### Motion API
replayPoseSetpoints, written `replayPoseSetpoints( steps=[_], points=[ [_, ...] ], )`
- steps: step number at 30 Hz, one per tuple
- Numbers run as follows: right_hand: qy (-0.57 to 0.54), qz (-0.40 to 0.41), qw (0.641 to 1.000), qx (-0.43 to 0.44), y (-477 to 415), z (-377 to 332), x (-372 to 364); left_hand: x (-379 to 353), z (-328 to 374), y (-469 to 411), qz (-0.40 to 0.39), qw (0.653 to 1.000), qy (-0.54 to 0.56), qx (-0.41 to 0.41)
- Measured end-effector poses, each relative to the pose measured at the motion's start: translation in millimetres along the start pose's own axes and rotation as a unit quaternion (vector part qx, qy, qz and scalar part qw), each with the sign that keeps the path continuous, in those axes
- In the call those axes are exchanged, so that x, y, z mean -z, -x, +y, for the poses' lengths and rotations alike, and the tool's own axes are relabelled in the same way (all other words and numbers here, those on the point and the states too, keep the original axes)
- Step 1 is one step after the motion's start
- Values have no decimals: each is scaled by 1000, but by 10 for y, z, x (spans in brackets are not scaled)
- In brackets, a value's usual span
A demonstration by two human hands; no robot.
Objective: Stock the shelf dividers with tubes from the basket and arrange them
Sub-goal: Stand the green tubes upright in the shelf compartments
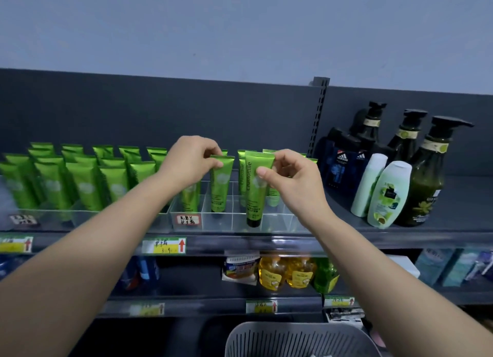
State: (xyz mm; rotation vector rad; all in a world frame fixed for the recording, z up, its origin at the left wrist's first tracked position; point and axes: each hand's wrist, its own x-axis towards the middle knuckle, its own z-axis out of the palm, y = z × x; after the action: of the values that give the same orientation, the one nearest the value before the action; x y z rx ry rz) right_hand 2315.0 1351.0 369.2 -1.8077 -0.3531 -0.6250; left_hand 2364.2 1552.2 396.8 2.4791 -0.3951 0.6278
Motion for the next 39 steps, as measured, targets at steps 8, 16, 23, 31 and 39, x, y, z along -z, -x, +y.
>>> replayPoseSetpoints(
  steps=[8, 16, 23, 31, 39],
  points=[
    [4, 33, 999, -2, -107, 64, -38, -101, -126, -41, -57, 998, -24, 18],
    [18, 61, 998, -10, -286, 107, -127, -84, -196, -83, -75, 997, -16, 30],
    [77, 23, 996, -41, -327, 351, -260, -76, -258, -101, -73, 996, 11, 46],
    [89, -6, 993, -75, -267, 569, -301, -87, -305, -118, -68, 996, 28, 45],
    [91, -23, 993, -77, -270, 611, -306, -104, -302, -100, -52, 998, 29, 38]
  ],
)
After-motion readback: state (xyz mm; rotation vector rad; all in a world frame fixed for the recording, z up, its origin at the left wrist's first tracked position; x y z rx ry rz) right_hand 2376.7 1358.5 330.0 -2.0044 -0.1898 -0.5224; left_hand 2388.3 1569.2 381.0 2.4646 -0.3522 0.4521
